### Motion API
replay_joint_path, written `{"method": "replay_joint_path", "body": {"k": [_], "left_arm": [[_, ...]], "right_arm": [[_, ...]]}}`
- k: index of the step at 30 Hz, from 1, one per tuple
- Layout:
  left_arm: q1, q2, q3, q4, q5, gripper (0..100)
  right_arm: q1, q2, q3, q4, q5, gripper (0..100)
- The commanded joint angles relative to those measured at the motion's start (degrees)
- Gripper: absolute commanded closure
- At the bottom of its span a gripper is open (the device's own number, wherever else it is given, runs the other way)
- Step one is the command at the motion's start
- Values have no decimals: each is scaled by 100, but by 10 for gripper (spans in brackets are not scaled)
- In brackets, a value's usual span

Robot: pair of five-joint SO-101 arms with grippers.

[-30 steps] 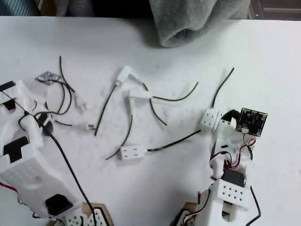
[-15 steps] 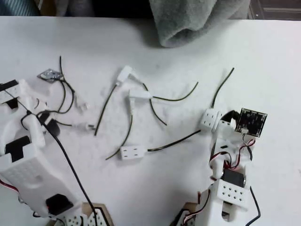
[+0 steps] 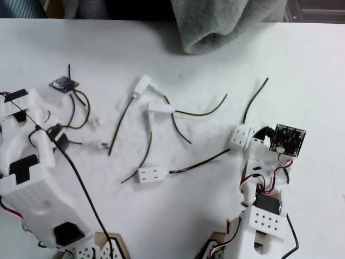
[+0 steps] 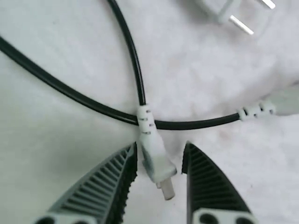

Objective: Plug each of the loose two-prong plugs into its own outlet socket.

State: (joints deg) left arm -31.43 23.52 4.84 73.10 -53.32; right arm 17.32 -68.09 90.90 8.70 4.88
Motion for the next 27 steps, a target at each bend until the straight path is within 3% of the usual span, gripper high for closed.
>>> {"method": "replay_joint_path", "body": {"k": [1,14,20,27], "left_arm": [[13,-40,-211,-53,79,835],[-13,541,-396,-334,132,836],[-189,664,-905,237,105,972],[-295,716,-1336,440,79,976]], "right_arm": [[-40,4,-53,-110,79,974],[-40,4,-53,-110,79,974],[-40,4,-53,-127,79,974],[-40,4,-53,-127,79,974]]}}
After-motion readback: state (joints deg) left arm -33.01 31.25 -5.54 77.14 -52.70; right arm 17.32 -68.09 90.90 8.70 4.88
